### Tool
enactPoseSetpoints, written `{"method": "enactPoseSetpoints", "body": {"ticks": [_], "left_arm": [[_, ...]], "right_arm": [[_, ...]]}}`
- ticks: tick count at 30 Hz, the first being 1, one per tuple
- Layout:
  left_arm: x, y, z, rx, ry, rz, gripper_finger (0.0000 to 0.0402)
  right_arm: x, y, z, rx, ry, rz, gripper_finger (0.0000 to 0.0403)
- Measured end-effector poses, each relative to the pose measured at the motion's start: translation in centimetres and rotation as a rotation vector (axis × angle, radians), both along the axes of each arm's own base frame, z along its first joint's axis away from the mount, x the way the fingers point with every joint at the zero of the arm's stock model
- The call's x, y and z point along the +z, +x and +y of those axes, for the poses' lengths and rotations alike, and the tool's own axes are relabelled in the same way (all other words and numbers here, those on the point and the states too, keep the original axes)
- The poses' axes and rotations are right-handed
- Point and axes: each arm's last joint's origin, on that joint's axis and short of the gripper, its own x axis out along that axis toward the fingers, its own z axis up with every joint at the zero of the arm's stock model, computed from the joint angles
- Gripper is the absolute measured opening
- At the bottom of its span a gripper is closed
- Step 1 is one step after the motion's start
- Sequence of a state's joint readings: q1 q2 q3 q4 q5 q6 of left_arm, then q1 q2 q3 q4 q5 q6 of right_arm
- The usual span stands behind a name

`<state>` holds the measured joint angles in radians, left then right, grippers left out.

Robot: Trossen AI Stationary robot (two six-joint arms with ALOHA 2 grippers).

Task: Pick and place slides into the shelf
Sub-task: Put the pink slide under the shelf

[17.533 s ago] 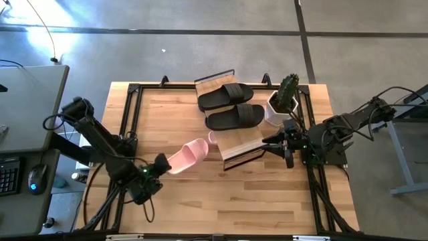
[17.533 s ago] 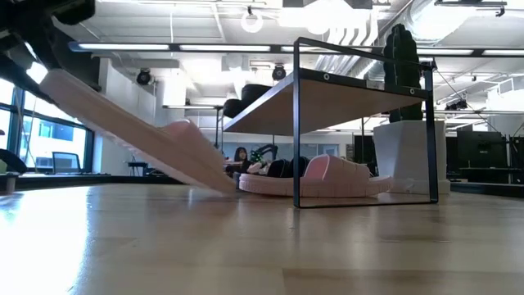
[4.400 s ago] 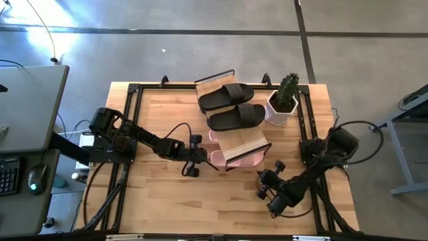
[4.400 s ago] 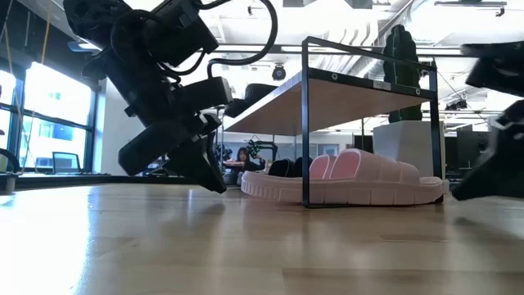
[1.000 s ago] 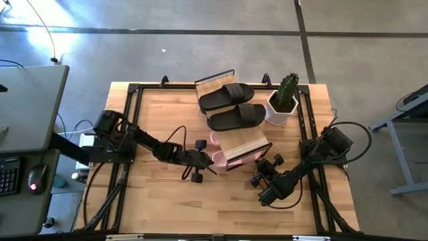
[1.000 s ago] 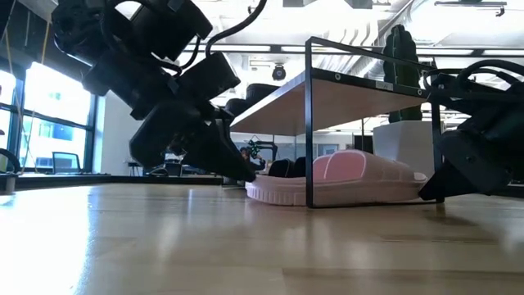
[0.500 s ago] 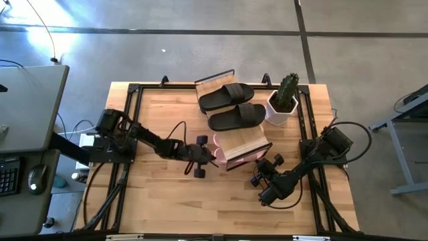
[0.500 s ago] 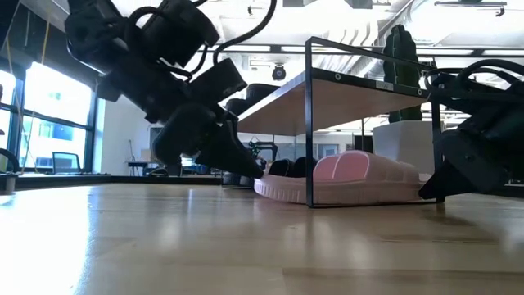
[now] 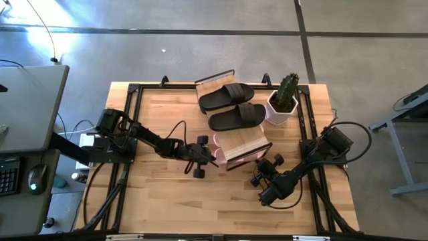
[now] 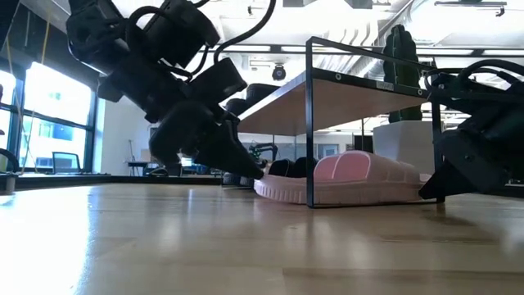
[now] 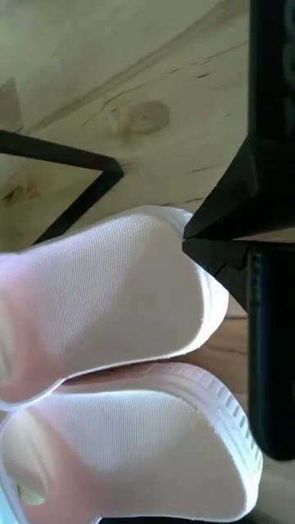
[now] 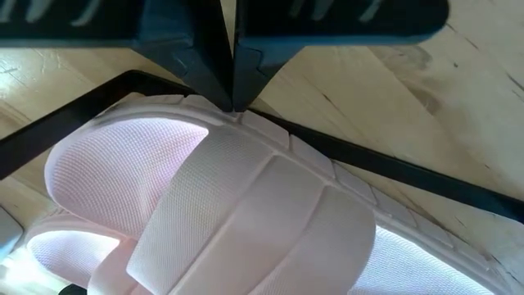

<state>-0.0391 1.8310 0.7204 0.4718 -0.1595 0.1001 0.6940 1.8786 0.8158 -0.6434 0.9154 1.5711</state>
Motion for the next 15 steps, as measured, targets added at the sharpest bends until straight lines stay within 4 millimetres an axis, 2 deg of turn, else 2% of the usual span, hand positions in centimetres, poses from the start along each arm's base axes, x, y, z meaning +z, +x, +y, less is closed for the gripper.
{"method": "enactPoseSetpoints", "body": {"ticks": [8, 15], "left_arm": [[0.9, -0.7, 0.2, 0.04, 0.033, 0.049, 0.0], [2.1, -1.7, 0.0, -0.012, -0.035, 0.111, 0.0]], "right_arm": [[0.0, -0.2, 0.1, -0.012, 0.009, -0.003, 0.0], [0.6, -1.7, 1.1, -0.02, 0.03, -0.008, 0.0]]}}
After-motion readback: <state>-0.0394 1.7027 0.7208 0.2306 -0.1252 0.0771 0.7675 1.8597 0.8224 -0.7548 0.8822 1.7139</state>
